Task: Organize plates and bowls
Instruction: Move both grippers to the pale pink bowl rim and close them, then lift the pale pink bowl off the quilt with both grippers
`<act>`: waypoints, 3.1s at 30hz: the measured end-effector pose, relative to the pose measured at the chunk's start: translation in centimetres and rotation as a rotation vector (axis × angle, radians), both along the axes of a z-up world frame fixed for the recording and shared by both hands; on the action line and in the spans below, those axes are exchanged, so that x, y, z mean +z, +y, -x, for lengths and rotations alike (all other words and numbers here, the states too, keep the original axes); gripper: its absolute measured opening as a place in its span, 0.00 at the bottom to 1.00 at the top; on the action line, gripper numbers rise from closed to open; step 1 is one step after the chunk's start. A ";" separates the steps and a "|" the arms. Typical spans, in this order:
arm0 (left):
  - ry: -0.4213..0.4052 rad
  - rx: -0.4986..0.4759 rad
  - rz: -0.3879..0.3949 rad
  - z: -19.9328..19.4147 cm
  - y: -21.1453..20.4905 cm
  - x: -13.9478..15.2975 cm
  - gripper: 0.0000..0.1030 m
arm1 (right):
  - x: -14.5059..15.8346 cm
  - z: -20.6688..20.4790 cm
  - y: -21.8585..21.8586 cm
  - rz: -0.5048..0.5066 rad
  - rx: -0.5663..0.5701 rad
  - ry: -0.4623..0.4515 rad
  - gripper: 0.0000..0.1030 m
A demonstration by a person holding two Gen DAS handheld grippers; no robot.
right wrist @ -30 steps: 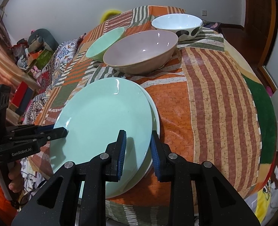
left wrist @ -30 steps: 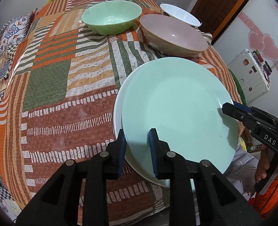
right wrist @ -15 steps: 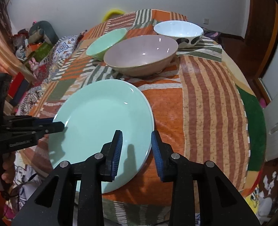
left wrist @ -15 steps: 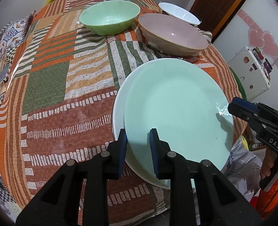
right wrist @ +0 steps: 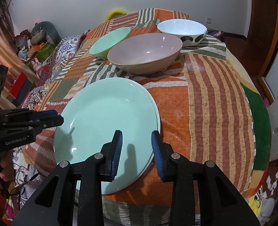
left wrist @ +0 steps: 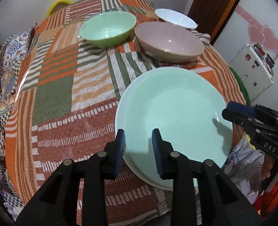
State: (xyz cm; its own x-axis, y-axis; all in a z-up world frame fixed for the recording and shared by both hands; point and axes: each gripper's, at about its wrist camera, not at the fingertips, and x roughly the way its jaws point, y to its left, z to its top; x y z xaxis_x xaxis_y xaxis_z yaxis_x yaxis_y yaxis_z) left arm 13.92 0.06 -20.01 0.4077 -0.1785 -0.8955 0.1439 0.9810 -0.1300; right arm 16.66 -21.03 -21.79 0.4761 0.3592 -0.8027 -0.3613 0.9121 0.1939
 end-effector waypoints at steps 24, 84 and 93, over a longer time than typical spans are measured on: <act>-0.302 0.068 0.058 -7.1 0.9 7.5 0.65 | 5.0 -5.1 -1.8 -0.095 -0.126 -0.153 0.56; -0.155 0.002 0.099 -12.7 -1.6 3.6 0.13 | 5.0 -9.9 -1.1 -0.082 -0.159 -0.143 0.18; -0.205 0.025 0.102 -8.9 -0.4 6.2 0.13 | 6.8 -7.7 0.0 -0.106 -0.119 -0.197 0.18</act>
State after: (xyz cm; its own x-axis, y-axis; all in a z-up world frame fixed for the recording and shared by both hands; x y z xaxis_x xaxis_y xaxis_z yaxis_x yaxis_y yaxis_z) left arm 22.77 -0.38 -13.80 0.5846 -0.2518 -0.7712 0.1537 0.9678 -0.1994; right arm 24.36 -21.00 -15.01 0.6633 0.3682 -0.6515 -0.2926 0.9289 0.2271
